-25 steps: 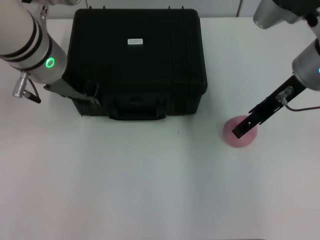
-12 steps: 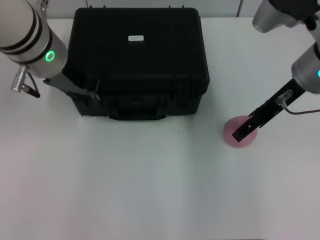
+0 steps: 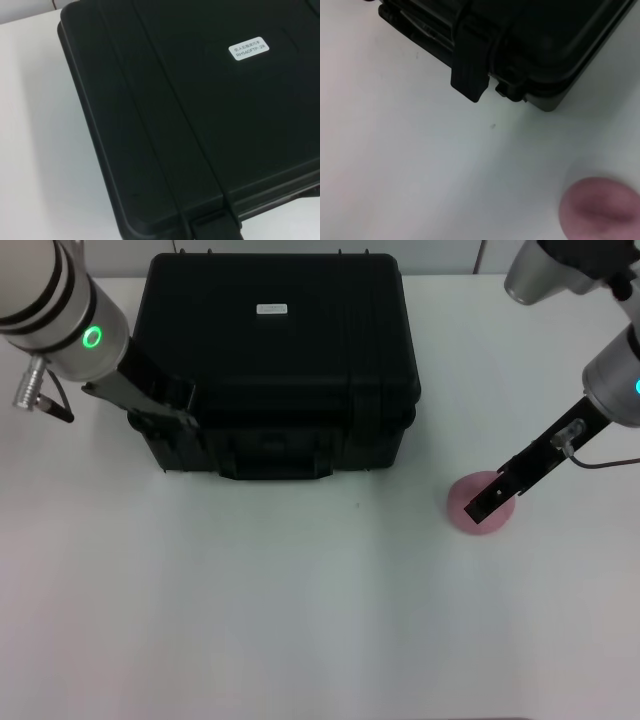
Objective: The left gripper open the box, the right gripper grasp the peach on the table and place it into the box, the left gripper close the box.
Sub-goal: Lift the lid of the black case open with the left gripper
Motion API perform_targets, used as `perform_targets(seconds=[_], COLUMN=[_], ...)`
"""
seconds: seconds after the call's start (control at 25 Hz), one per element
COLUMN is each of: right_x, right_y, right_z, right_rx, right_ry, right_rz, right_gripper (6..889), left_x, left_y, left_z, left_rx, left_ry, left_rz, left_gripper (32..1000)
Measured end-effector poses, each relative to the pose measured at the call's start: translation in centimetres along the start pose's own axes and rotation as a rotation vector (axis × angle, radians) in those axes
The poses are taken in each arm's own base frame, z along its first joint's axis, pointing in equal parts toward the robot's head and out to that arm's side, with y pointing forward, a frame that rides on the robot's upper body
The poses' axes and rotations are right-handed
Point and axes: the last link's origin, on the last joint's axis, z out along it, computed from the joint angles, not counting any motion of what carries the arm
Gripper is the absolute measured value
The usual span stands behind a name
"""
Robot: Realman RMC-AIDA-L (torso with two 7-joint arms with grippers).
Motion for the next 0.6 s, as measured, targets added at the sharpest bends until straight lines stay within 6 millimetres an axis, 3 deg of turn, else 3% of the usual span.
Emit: perform_targets(seconds=[0.6], right_x=[0.0], right_y=[0.0], right_z=[0.0], right_rx=[0.001], right_ry=[0.000], right_rz=[0.001], right_gripper=[830], left_x=[1.1], left_y=[-0.5], left_z=[-2.0], left_rx=[0.026], left_ry=[0.054], left_rz=[0.001], left_gripper=[407])
